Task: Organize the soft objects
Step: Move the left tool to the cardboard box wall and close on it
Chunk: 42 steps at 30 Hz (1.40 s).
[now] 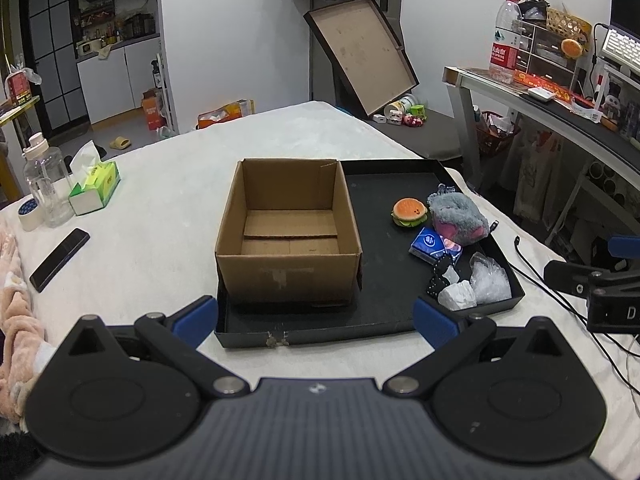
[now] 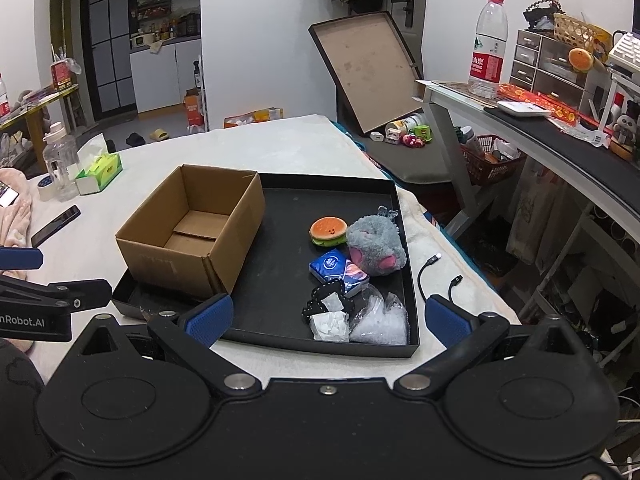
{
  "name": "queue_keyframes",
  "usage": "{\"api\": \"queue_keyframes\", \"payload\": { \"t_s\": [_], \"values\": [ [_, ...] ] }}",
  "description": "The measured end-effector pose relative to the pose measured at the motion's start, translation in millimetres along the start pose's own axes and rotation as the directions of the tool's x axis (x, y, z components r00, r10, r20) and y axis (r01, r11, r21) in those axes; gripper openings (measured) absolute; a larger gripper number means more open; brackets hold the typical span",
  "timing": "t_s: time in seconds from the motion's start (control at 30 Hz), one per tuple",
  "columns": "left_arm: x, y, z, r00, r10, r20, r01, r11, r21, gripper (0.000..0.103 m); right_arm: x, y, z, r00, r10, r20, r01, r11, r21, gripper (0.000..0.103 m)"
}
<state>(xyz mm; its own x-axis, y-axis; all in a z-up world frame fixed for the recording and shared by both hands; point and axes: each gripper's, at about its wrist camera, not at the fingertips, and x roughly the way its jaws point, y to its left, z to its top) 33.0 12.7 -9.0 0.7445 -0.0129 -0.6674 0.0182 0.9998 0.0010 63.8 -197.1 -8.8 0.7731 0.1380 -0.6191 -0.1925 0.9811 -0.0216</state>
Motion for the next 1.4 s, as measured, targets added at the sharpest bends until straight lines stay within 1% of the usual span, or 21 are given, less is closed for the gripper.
{"api": "queue_keyframes", "payload": {
  "t_s": [0.27, 0.5, 0.87, 1.0, 1.4],
  "values": [
    [4.7, 3.6, 8.6, 1.000, -0.002, -0.001, 0.002, 1.000, 0.005, 0.103, 5.4, -1.4, 6.1, 1.000, -0.004, -0.010, 0.004, 1.000, 0.003, 0.103],
    [10.7, 7.0, 18.9, 1.000, 0.005, 0.007, -0.005, 1.000, 0.012, 0.103, 14.9, -4.3, 13.6, 0.999, -0.006, -0.036, 0.008, 0.999, 0.043, 0.103],
    [25.4, 13.3, 33.7, 1.000, 0.006, 0.000, -0.006, 1.000, 0.011, 0.103, 28.3, -5.3, 20.4, 0.999, -0.004, -0.044, 0.007, 0.998, 0.059, 0.103],
    [30.2, 18.9, 40.4, 1.000, 0.003, -0.011, -0.003, 1.000, -0.016, 0.103, 32.4, -4.8, 22.3, 0.999, -0.002, -0.049, 0.005, 0.998, 0.062, 0.103],
    [44.1, 21.3, 47.0, 0.999, -0.009, -0.033, 0.009, 1.000, -0.005, 0.103, 45.5, -4.0, 33.5, 0.998, -0.022, -0.053, 0.025, 0.998, 0.063, 0.103]
  ]
}}
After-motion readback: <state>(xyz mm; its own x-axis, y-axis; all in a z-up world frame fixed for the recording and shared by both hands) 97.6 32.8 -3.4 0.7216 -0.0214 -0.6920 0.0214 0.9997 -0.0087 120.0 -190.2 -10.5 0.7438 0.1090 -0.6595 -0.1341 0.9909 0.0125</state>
